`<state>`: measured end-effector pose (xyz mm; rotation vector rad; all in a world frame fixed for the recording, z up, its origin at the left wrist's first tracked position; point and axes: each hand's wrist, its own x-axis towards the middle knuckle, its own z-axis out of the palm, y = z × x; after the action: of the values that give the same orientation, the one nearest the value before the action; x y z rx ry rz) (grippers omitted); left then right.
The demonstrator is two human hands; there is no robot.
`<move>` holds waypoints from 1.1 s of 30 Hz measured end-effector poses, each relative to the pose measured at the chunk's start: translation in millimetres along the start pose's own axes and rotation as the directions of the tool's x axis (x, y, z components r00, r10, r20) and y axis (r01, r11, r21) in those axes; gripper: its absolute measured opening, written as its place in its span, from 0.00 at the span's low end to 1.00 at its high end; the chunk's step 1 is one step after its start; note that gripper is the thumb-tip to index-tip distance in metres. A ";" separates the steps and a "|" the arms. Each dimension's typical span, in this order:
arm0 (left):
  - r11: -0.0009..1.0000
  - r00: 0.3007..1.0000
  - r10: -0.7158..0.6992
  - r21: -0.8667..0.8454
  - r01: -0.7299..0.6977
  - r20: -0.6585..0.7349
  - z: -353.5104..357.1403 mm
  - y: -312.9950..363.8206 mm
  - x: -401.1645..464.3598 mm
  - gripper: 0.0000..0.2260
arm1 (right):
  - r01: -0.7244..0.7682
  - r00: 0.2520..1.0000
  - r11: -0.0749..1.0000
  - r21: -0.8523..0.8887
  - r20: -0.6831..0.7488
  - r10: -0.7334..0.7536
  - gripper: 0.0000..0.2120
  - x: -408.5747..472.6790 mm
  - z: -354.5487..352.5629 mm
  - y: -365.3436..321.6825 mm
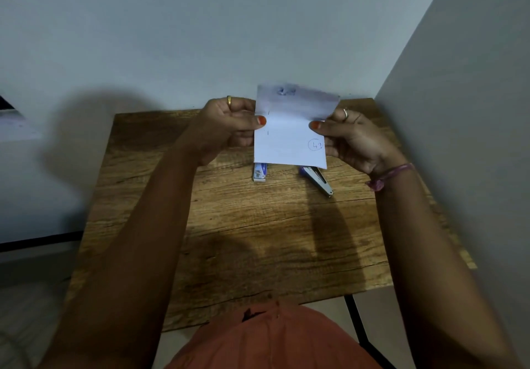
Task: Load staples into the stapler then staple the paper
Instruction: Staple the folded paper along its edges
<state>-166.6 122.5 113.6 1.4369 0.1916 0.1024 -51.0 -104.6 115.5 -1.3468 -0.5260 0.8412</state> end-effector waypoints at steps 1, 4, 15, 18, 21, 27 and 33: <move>1.000 1.000 -0.004 -0.008 0.004 0.021 -1.1 0.4 0.4 0.05 | -0.008 1.000 1.000 0.019 0.011 0.008 0.11 0.4 -0.6 0.7; 1.000 0.998 0.020 -0.001 -0.020 0.064 -1.9 2.6 0.2 0.07 | 0.007 0.999 1.000 0.010 0.034 -0.007 0.15 0.6 -0.9 0.9; 0.879 0.994 -0.051 -0.476 -0.002 -0.099 22.1 -0.6 5.0 0.11 | 0.213 0.957 0.957 -0.195 -0.155 -0.244 0.17 1.7 1.9 -9.0; 0.793 0.989 -0.123 -0.608 0.050 -0.079 35.3 -11.9 0.5 0.23 | 0.229 0.935 0.937 -0.264 -0.207 -0.287 0.16 1.9 2.0 -12.3; 0.745 0.986 -0.160 -0.661 0.089 -0.048 57.2 -25.8 -9.8 0.30 | 0.245 0.913 0.919 -0.307 -0.247 -0.326 0.15 1.5 6.5 -15.9; 0.729 0.960 -0.196 -0.684 0.008 -0.199 94.9 -28.6 -16.4 0.17 | 0.233 0.862 0.837 -0.495 -0.294 -0.413 0.18 2.8 15.7 -16.9; 0.715 0.917 -0.243 -0.697 -0.051 -0.317 103.5 -22.6 -12.3 0.12 | 0.294 0.789 0.673 -0.679 -0.224 -0.571 0.19 1.3 22.9 -14.4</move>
<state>-159.8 16.4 104.6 0.6223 0.5035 0.3404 -64.4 -89.3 133.4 -1.8297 -0.7825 -0.0828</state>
